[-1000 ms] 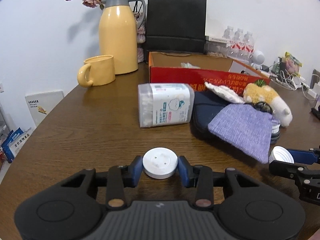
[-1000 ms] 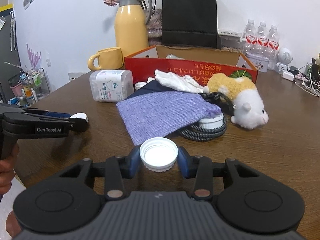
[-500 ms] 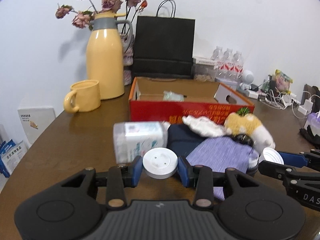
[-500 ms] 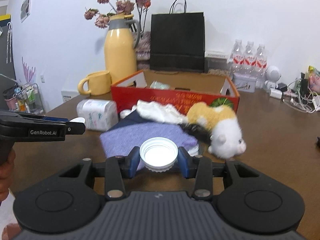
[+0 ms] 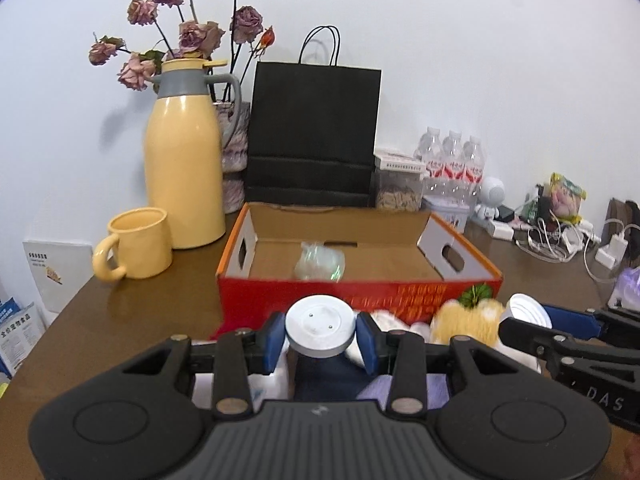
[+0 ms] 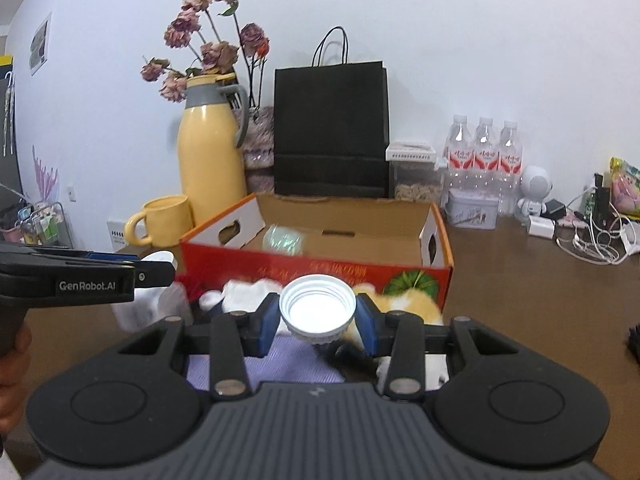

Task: Organize objects
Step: 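Carry the caps into the box with both grippers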

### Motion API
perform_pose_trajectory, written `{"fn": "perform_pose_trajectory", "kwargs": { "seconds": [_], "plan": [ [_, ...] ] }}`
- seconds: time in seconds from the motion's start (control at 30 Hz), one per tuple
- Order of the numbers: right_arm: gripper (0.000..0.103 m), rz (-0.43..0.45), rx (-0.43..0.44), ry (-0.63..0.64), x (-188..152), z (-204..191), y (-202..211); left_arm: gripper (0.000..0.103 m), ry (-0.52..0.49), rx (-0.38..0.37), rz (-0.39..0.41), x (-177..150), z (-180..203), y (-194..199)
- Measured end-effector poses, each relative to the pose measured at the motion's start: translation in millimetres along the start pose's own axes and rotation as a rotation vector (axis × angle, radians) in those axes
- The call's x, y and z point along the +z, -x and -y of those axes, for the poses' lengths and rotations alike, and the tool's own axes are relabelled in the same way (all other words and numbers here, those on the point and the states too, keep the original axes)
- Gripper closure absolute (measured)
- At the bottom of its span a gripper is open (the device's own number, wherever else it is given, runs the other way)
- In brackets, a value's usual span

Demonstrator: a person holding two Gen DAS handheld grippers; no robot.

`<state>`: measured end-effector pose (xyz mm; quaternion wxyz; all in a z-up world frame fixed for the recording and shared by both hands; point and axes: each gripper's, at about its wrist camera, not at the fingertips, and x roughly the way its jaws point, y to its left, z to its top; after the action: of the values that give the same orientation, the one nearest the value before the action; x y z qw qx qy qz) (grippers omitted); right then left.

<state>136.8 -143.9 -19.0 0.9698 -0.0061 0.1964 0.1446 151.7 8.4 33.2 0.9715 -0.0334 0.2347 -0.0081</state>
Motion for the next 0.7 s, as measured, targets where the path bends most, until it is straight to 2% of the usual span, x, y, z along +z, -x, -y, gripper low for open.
{"fn": "perform_pose_trajectory", "kwargs": {
  "seconds": [0.3,0.7],
  "plan": [
    [0.062,0.016,0.003,0.025,27,15,-39,0.066,0.026,0.013,0.017,34,11,-39],
    [0.062,-0.012,0.024,0.053,49,23,-106,0.066,0.024,0.053,-0.013,59,18,-104]
  ]
}}
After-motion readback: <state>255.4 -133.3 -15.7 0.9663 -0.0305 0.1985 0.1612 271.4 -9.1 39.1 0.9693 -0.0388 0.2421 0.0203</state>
